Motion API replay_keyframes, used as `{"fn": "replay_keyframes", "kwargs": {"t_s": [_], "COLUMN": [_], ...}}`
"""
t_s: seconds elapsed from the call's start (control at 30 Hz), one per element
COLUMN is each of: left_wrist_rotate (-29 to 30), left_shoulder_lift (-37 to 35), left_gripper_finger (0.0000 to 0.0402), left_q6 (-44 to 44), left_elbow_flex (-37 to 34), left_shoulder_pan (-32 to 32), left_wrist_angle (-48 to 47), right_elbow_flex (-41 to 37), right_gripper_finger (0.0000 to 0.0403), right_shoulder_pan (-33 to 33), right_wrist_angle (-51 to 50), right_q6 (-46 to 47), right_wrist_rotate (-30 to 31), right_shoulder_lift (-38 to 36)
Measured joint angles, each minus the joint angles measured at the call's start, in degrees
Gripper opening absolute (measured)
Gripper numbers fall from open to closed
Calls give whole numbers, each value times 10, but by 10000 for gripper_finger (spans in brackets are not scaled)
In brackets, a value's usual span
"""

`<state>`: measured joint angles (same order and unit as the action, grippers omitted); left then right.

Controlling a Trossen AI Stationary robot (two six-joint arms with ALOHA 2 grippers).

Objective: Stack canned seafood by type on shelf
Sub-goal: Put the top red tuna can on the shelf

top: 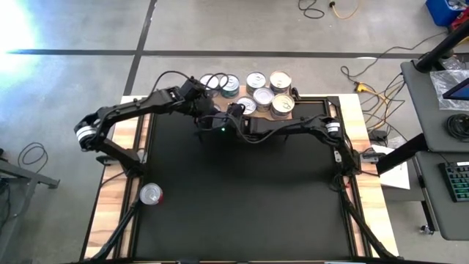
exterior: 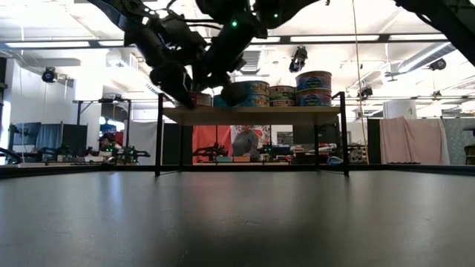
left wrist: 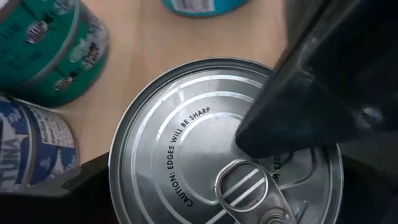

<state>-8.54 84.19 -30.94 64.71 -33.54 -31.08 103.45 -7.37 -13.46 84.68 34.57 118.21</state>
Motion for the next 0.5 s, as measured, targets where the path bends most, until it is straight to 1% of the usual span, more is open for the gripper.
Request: {"fn": "replay_keyframes", "kwargs": {"t_s": [0.07,0.17,0.37,0.5], "left_wrist_rotate": [-7,-27,-43,-50], "left_shoulder_lift": [-4,-7,-8,-8], "left_gripper_finger": [400,400,400,400], "left_q6": [-11,-28,-40,-33], "left_elbow_flex": [0,0,-1,-1], "left_shoulder_pan": [0,0,0,0], "left_wrist_angle": [-13,-25,-20,-20], "right_elbow_flex": [0,3,9,9], "right_gripper_finger": [9,9,9,9], "right_shoulder_pan": [0,1,0,0], "right_wrist_angle": [-6,-17,-47,-54], "right_q6": [1,-80,-169,-254], "right_wrist_rotate": [-1,-19,-34,-38], "right_shoulder_lift": [0,0,-1,-1]}}
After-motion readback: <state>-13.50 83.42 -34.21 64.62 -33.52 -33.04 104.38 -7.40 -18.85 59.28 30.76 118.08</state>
